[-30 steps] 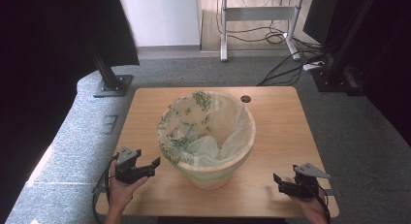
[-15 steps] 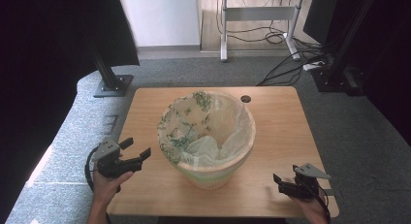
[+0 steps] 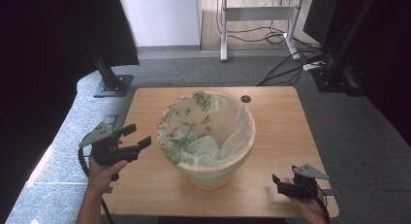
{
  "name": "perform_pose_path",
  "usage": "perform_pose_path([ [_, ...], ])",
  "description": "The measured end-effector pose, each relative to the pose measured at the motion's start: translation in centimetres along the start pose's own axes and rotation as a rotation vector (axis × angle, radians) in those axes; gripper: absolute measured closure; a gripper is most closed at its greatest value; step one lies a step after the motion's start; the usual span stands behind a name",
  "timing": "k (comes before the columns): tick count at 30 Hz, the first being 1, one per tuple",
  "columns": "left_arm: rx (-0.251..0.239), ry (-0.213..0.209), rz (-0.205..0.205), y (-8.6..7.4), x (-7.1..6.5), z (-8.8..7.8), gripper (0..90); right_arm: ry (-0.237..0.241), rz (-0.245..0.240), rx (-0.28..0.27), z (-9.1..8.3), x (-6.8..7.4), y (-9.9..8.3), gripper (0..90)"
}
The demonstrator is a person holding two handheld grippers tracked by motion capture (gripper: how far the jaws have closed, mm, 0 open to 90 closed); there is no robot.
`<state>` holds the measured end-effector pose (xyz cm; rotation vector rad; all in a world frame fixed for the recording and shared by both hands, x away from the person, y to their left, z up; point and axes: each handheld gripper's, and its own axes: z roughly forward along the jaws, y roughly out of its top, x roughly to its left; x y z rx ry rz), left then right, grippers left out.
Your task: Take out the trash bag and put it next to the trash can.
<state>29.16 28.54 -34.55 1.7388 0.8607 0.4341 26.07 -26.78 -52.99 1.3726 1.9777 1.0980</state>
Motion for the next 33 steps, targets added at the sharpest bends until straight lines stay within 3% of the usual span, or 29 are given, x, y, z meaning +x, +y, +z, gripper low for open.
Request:
perform_pose_path([
  [2, 0.000, -0.027, -0.013, 0.3, 0.3, 0.4, 22.8, -0.001, 0.000, 0.000, 0.0, 0.0, 0.0, 14.5],
  [7, 0.026, -0.041, -0.003, 0.8, 0.3, 1.3, 23.6, -0.001, 0.003, -0.001, 0.0, -0.1, 0.0, 14.5],
  [14, 0.054, -0.060, 0.031, 2.2, -0.2, 2.6, 24.8, 0.000, -0.003, 0.000, 0.0, 0.0, 0.0, 14.5],
  [17, 0.070, -0.075, 0.064, 3.2, -0.3, 3.3, 25.3, 0.000, -0.003, -0.002, 0.0, 0.0, 0.0, 14.5],
  [21, 0.098, -0.100, 0.085, 4.3, 0.3, 4.5, 25.3, 0.004, -0.003, 0.003, 0.1, 0.0, -0.1, 14.6],
  [27, 0.112, -0.149, 0.067, 5.3, 1.7, 6.7, 25.5, 0.009, -0.010, 0.006, 0.2, 0.1, 0.0, 14.6],
  [31, 0.109, -0.172, 0.072, 5.6, 1.8, 7.7, 26.0, 0.009, -0.008, 0.000, 0.2, 0.2, 0.0, 14.6],
  [33, 0.125, -0.178, 0.093, 5.7, 1.8, 8.6, 25.8, 0.008, -0.007, 0.001, 0.1, 0.2, -0.1, 14.7],
])
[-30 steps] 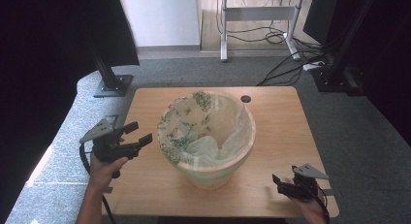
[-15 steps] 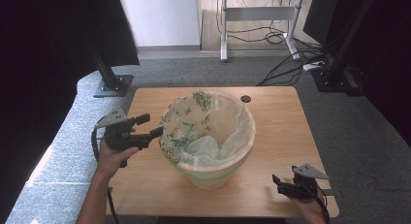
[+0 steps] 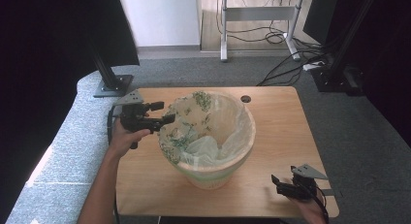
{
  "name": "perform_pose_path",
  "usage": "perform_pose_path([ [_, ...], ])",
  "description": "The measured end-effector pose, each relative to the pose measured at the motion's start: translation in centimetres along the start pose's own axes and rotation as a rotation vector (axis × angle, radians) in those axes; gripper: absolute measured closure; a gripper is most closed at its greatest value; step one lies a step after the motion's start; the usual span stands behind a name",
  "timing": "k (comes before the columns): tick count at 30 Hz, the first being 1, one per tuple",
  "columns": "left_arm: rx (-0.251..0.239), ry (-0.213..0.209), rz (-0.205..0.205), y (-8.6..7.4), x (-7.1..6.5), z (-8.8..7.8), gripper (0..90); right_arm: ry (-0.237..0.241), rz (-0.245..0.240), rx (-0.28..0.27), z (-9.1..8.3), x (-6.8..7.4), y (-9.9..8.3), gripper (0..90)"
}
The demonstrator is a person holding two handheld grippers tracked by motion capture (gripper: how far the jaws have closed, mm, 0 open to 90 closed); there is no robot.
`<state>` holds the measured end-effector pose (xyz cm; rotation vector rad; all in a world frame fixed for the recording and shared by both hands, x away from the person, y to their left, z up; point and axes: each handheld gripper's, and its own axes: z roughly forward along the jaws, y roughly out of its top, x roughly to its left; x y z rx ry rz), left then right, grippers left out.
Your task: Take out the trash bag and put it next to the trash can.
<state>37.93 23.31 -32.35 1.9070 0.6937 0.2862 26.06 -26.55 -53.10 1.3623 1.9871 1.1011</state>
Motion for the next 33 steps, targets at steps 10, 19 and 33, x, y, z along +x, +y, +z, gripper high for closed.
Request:
perform_pose_path([
  [10, -0.015, 0.073, 0.027, 0.2, -0.1, 1.2, 48.1, -0.008, 0.001, 0.002, -0.2, -0.2, -0.2, 14.8],
  [19, 0.027, 0.103, 0.032, 0.5, -0.5, 1.5, 82.7, -0.015, -0.002, 0.003, -0.2, -0.1, -0.1, 15.0],
  [33, 0.001, 0.115, 0.065, 3.5, -2.3, 0.4, 90.0, -0.026, 0.010, -0.008, -0.6, -0.6, 0.0, 15.8],
])
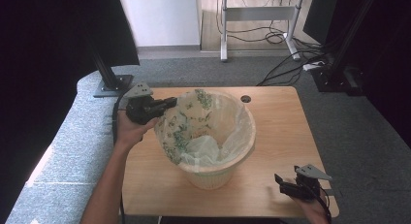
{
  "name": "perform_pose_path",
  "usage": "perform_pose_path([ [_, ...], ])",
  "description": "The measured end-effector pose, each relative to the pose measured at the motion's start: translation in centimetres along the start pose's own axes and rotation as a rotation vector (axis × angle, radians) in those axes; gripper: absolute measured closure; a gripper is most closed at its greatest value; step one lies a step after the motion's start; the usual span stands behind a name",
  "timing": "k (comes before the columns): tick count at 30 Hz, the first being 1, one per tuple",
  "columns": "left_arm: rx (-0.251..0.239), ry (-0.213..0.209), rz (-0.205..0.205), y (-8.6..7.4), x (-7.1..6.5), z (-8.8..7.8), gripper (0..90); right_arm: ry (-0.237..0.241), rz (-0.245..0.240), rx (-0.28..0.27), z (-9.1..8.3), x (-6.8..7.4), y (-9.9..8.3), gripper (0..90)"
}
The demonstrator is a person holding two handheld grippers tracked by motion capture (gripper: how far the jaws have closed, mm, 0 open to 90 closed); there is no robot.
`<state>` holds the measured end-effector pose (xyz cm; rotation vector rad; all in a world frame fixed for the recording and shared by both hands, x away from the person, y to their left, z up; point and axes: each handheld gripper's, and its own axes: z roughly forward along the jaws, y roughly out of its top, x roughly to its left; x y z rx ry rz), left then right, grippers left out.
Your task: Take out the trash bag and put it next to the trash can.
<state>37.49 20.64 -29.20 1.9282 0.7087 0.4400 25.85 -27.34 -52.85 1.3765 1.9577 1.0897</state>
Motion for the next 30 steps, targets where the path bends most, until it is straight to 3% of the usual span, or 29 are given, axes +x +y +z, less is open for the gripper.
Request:
perform_pose_path([
  [4, -0.011, 0.005, 0.014, 1.2, -0.7, -0.4, 90.0, -0.001, 0.001, 0.001, 0.0, 0.0, 0.0, 15.8],
  [8, -0.034, -0.021, 0.011, 2.4, -1.1, -0.9, 90.0, -0.001, 0.005, -0.005, -0.1, 0.0, 0.1, 15.8],
  [12, -0.038, -0.026, 0.013, 2.6, -1.4, -1.0, 90.0, -0.001, 0.004, -0.004, 0.0, 0.0, 0.1, 15.8],
  [14, -0.044, -0.047, -0.008, 2.2, -1.5, -1.0, 88.6, -0.001, 0.001, -0.003, 0.0, 0.0, 0.0, 15.8],
  [17, -0.061, -0.073, -0.022, 1.8, -1.6, -1.1, 65.5, 0.000, 0.003, -0.004, 0.0, 0.0, 0.1, 15.8],
  [18, -0.065, -0.076, -0.019, 1.6, -1.7, -1.3, 65.5, 0.000, 0.004, -0.005, 0.0, 0.0, 0.1, 15.9],
  [19, -0.066, -0.067, -0.014, 1.4, -1.7, -1.4, 58.6, 0.001, 0.004, -0.005, 0.0, 0.0, 0.1, 15.9],
  [20, -0.064, -0.055, -0.010, 0.9, -1.9, -2.0, 45.0, 0.002, 0.002, -0.002, 0.0, 0.0, 0.0, 15.9],
  [21, -0.067, -0.046, -0.012, 0.6, -1.9, -2.4, 41.1, 0.003, 0.001, 0.000, 0.0, 0.0, 0.0, 15.9],
  [24, -0.072, -0.041, -0.022, -0.4, -2.0, -3.5, 35.2, 0.005, -0.010, 0.000, 0.1, 0.2, 0.0, 15.9],
  [30, -0.037, -0.031, -0.011, -2.5, -2.6, -4.9, 34.4, 0.016, -0.008, 0.006, 0.3, 0.5, 0.0, 15.9],
])
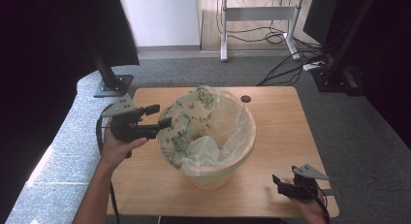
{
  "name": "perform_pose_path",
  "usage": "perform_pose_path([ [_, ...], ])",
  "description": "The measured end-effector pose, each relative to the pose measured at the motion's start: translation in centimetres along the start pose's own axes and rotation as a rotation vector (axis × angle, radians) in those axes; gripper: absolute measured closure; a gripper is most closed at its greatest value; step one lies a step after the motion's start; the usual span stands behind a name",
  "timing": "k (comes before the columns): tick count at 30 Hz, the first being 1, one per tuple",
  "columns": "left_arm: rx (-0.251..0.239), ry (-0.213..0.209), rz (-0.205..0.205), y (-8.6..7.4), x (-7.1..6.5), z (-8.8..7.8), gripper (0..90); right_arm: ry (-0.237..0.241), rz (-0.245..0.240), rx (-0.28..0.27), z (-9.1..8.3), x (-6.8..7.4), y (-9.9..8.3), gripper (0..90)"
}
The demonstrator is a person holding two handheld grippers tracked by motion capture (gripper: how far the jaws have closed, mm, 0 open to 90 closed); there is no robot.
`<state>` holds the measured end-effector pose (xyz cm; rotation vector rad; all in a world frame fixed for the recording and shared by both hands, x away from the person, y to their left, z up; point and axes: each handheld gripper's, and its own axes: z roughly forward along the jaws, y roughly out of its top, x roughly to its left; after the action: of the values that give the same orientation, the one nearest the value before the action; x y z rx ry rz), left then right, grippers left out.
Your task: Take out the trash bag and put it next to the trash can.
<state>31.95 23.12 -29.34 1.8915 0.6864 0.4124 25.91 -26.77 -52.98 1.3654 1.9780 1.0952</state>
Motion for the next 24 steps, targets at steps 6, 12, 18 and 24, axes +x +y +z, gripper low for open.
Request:
perform_pose_path([
  [6, 0.038, -0.024, -0.008, -2.0, -0.6, 0.4, 35.2, 0.004, 0.003, 0.001, 0.0, 0.3, 0.0, 15.9],
  [12, 0.041, -0.018, -0.031, -2.5, -0.3, 1.2, 63.6, -0.003, 0.011, -0.001, -0.1, 0.1, 0.0, 16.2],
  [18, 0.050, -0.039, -0.033, -2.0, -0.4, 1.3, 90.0, -0.009, 0.016, -0.002, -0.1, -0.1, 0.0, 16.8],
  [24, -0.018, -0.071, -0.030, 0.6, -0.9, 0.2, 90.0, -0.007, 0.025, -0.032, -0.5, -0.2, 0.3, 17.0],
])
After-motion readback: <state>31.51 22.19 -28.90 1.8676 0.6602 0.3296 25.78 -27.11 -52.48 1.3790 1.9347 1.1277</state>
